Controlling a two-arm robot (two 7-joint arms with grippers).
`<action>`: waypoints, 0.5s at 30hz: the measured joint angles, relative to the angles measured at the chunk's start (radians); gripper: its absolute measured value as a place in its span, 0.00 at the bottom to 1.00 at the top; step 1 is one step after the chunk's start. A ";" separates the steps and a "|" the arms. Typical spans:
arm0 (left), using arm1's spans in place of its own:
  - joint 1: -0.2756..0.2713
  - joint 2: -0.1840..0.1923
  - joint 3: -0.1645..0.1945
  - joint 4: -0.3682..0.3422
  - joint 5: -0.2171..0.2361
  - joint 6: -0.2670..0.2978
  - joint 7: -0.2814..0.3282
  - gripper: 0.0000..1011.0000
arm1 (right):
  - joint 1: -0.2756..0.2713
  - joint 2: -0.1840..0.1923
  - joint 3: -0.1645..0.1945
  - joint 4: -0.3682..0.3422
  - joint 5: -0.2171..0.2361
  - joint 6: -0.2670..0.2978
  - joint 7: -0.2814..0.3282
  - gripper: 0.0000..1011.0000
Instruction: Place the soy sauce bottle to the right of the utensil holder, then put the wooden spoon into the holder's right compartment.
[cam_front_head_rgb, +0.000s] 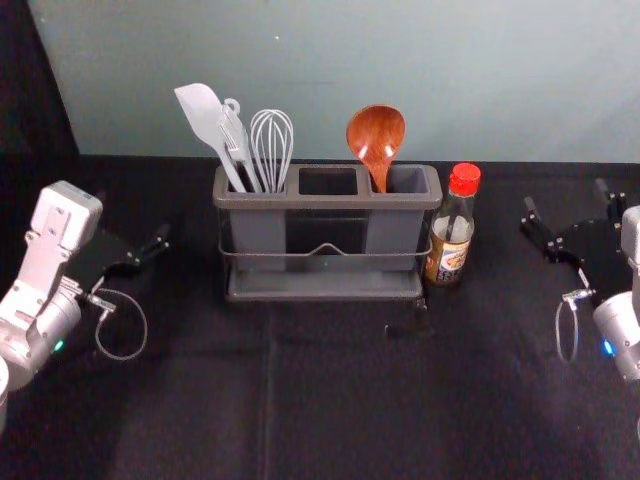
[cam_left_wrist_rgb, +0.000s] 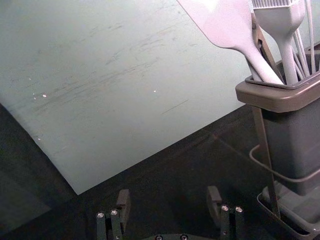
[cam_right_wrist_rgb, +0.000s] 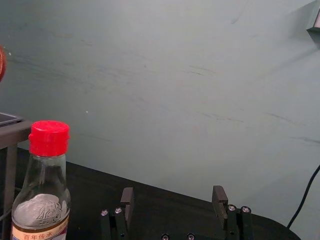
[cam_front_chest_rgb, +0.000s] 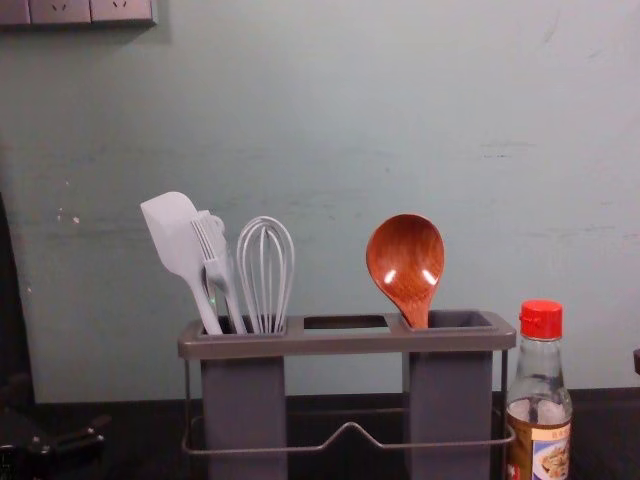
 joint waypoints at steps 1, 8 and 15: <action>0.000 0.000 0.000 0.000 0.000 0.000 0.000 0.99 | 0.000 0.000 0.000 0.000 0.000 0.000 0.000 0.99; 0.000 0.000 0.000 0.000 0.000 0.000 0.000 0.99 | -0.001 -0.001 0.001 -0.001 -0.001 0.001 -0.001 0.99; 0.000 0.000 0.000 0.000 0.000 0.000 0.000 0.99 | -0.001 -0.001 0.001 -0.001 -0.001 0.001 -0.002 0.99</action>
